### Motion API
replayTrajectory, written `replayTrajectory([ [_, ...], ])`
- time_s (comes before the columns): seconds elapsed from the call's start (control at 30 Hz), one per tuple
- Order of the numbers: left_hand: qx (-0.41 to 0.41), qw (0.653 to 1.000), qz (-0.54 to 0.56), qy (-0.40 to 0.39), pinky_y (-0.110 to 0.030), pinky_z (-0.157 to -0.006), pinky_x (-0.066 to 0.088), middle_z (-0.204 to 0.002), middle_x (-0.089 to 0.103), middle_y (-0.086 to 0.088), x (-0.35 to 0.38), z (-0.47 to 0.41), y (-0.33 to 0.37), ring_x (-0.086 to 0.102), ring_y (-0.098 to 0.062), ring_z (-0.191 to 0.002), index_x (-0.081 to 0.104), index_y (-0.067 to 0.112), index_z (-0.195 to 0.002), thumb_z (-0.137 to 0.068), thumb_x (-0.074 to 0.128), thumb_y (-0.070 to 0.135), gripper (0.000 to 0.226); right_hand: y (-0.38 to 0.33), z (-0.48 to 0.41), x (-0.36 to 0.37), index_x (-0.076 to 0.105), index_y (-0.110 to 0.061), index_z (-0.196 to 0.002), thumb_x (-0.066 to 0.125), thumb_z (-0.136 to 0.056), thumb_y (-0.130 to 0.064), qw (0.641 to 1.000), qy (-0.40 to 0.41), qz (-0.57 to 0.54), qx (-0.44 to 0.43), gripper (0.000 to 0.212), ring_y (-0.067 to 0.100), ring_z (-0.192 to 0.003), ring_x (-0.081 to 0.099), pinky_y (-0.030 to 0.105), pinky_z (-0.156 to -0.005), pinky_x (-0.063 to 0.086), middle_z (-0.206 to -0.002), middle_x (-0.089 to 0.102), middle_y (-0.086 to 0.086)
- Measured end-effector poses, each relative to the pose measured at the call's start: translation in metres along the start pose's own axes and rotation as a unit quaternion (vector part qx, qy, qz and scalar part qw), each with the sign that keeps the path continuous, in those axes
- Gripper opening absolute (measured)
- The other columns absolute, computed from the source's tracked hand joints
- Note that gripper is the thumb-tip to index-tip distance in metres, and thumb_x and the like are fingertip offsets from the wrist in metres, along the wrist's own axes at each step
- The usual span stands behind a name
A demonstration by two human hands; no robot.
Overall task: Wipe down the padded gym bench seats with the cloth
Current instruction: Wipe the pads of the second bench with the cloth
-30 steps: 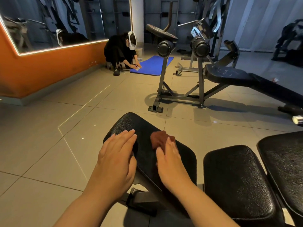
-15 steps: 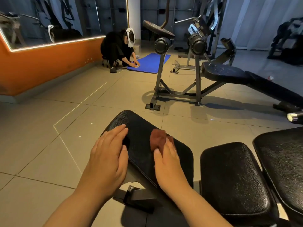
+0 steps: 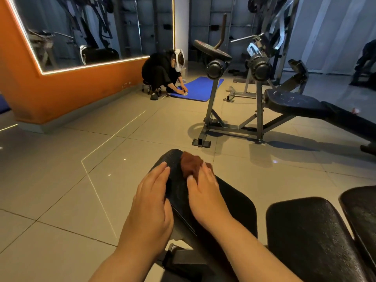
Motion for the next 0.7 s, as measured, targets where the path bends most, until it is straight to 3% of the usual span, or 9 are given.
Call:
replayTrajectory([
  [0.1, -0.023, 0.998, 0.045, 0.032, 0.001, -0.108, 0.012, -0.146, 0.031, 0.023, -0.007, -0.002, -0.002, 0.023, 0.012, -0.137, 0.036, 0.027, -0.15, -0.097, 0.04, 0.005, 0.058, -0.043, -0.02, 0.014, 0.033, -0.03, -0.154, 0.033, -0.107, -0.04, 0.999, 0.003, 0.0, -0.041, 0.048, 0.011, -0.152, 0.014, 0.046, -0.125, 0.02, -0.164, 0.024, -0.01],
  [0.2, -0.073, 0.986, 0.117, 0.088, 0.002, -0.102, 0.025, -0.138, 0.044, 0.017, -0.016, -0.006, -0.012, 0.037, 0.011, -0.127, 0.047, 0.028, -0.14, -0.1, 0.037, 0.01, 0.045, -0.066, 0.012, 0.024, 0.026, -0.038, -0.156, 0.036, -0.108, -0.039, 0.993, -0.042, -0.006, -0.107, 0.05, 0.0, -0.152, 0.004, 0.034, -0.125, 0.014, -0.164, 0.017, -0.02],
  [0.33, -0.078, 0.984, 0.123, 0.108, 0.005, -0.094, 0.027, -0.121, 0.049, 0.02, -0.026, -0.009, -0.015, 0.042, 0.014, -0.116, 0.054, 0.028, -0.126, -0.099, 0.038, 0.004, 0.039, -0.033, 0.035, 0.012, 0.017, -0.05, -0.154, 0.038, -0.107, -0.036, 0.99, -0.082, 0.033, -0.111, 0.053, -0.008, -0.148, 0.008, 0.03, -0.123, 0.016, -0.159, 0.012, -0.033],
  [0.5, -0.09, 0.983, 0.119, 0.103, 0.008, -0.09, 0.022, -0.118, 0.044, 0.027, -0.032, -0.008, -0.019, 0.036, 0.025, -0.112, 0.051, 0.03, -0.127, -0.1, 0.038, 0.002, 0.041, -0.034, -0.025, 0.005, 0.03, -0.031, -0.155, 0.032, -0.106, -0.039, 0.999, -0.02, 0.013, -0.022, 0.05, 0.015, -0.151, 0.021, 0.047, -0.124, 0.021, -0.162, 0.028, -0.008],
  [0.6, -0.104, 0.981, 0.126, 0.107, 0.008, -0.092, 0.023, -0.127, 0.046, 0.018, -0.033, -0.007, -0.026, 0.036, 0.023, -0.115, 0.051, 0.026, -0.134, -0.103, 0.036, 0.008, 0.039, -0.062, -0.006, 0.024, 0.023, -0.032, -0.158, 0.034, -0.108, -0.036, 0.997, -0.023, 0.03, -0.072, 0.051, 0.008, -0.153, 0.004, 0.033, -0.124, 0.005, -0.165, 0.016, -0.015],
  [0.7, -0.089, 0.979, 0.144, 0.112, 0.007, -0.089, 0.028, -0.122, 0.049, 0.019, -0.034, -0.005, -0.022, 0.041, 0.022, -0.114, 0.051, 0.031, -0.127, -0.104, 0.035, 0.011, 0.034, -0.069, 0.044, 0.028, 0.02, -0.043, -0.156, 0.039, -0.108, -0.035, 0.99, -0.052, 0.006, -0.134, 0.053, -0.007, -0.15, -0.001, 0.026, -0.123, 0.009, -0.161, 0.013, -0.031],
])
Point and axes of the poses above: each hand's wrist, its own z-axis away from the middle knuckle, its own x-axis out of the palm, y = z × x, the point moved 9 cm from there along -z, towards the middle knuckle
